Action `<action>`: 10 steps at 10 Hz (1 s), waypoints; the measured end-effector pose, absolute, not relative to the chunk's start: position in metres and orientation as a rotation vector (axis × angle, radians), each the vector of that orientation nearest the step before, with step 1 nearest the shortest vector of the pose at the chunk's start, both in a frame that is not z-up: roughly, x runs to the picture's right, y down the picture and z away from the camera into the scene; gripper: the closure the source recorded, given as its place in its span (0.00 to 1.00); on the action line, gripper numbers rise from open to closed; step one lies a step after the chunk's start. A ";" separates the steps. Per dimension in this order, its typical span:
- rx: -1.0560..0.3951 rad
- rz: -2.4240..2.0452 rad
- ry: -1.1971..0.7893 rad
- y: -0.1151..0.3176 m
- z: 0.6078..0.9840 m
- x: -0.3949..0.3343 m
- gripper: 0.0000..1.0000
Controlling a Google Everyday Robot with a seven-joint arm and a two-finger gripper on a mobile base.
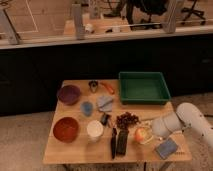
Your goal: Place apple in tray
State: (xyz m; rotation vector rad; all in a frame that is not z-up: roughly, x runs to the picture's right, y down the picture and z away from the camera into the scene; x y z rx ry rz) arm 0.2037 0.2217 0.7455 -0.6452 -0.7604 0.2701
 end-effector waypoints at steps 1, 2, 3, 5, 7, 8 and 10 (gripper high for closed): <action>-0.622 0.293 -0.771 0.200 0.752 0.209 0.89; -0.595 0.310 -0.777 0.178 0.763 0.212 0.89; -0.572 0.327 -0.778 0.155 0.775 0.211 0.89; -0.527 0.369 -0.763 0.110 0.803 0.206 0.89; -0.487 0.451 -0.725 0.073 0.827 0.200 0.89; -0.470 0.507 -0.703 0.057 0.838 0.199 0.89; -0.421 0.688 -0.626 0.009 0.869 0.196 0.89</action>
